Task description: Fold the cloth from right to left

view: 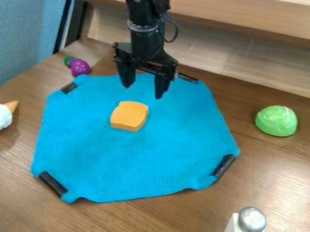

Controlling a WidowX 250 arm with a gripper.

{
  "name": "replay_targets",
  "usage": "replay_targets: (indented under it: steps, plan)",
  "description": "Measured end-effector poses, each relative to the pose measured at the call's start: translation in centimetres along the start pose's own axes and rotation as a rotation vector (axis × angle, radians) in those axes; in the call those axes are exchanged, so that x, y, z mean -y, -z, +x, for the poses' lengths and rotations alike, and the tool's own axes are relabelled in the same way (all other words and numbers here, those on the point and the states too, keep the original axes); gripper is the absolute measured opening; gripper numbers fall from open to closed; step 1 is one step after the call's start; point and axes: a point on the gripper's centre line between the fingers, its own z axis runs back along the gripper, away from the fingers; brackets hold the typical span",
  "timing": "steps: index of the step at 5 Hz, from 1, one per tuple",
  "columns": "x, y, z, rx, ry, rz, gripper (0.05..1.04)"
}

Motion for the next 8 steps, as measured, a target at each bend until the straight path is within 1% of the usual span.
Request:
replay_targets:
  steps: [1,2,3,4,5,6,7,8]
  plan:
    - [0.2,1.0,-0.4,-0.033,0.001,-0.001,0.999]
    - [3.3,1.4,-0.7,-0.064,0.076,-0.014,0.999]
    - [6.2,1.1,-0.9,-0.056,0.153,-0.031,0.999]
    - [7.9,0.9,-1.1,-0.055,0.185,-0.053,0.999]
    - [9.9,0.2,-2.1,-0.042,0.216,-0.082,0.999]
    - [12.0,0.4,-3.6,-0.047,0.258,-0.103,0.999]
    - [14.2,0.7,-4.9,-0.049,0.299,-0.114,0.999]
    - [16.0,0.6,-5.5,-0.027,0.337,-0.109,0.999]
